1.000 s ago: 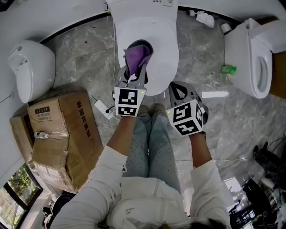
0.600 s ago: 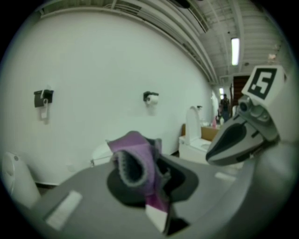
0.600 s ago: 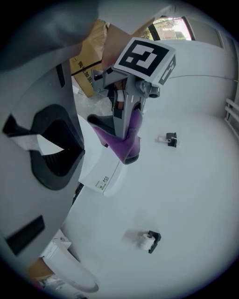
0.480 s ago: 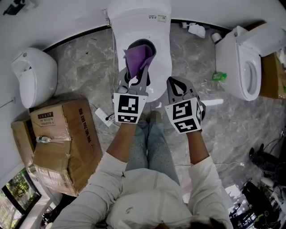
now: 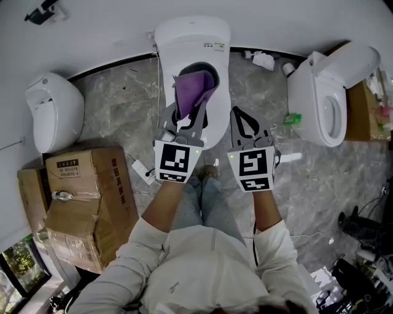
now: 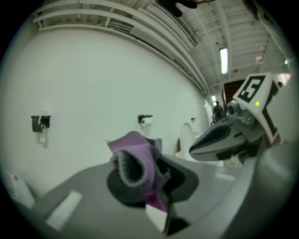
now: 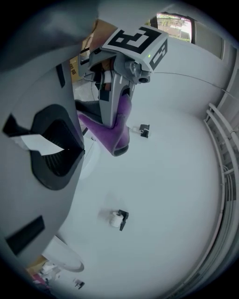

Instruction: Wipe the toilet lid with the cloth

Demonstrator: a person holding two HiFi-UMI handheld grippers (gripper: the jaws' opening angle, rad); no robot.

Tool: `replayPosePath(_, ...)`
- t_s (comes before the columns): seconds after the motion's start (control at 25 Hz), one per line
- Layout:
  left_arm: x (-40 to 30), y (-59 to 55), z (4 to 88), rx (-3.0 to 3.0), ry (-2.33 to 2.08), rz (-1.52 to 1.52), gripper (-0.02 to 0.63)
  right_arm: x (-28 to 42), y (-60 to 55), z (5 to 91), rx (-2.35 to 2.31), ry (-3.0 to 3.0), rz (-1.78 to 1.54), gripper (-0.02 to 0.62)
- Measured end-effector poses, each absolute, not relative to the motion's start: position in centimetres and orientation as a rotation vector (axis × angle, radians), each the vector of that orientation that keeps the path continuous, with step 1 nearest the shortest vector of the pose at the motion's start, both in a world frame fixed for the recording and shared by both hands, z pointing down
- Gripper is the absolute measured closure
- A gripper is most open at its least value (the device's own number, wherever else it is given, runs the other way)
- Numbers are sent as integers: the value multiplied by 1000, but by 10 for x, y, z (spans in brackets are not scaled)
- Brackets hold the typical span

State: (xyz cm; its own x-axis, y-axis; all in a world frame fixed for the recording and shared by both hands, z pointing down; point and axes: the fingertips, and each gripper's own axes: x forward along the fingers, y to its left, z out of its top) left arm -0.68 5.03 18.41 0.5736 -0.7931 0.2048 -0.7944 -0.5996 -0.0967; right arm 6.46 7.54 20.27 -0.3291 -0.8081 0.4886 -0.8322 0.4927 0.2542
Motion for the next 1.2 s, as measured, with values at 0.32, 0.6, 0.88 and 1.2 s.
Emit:
replayPosePath(0.32,-9,86,115,2872,-1397,241,558,54,102,120,1488,-2277,-83,581)
replayPosePath(0.6,-17,120,80,2879,-1393,199,558,43,131,70,1528,-2339,-198,581)
replayPosePath(0.88,-27,141,61,2887,-1416,176,558,28,149,57,1525,-2421,-108,581)
replayPosePath(1.2,-35,157,67,2889,-1385,187,558,17,159,64,1525,-2397,-131,581)
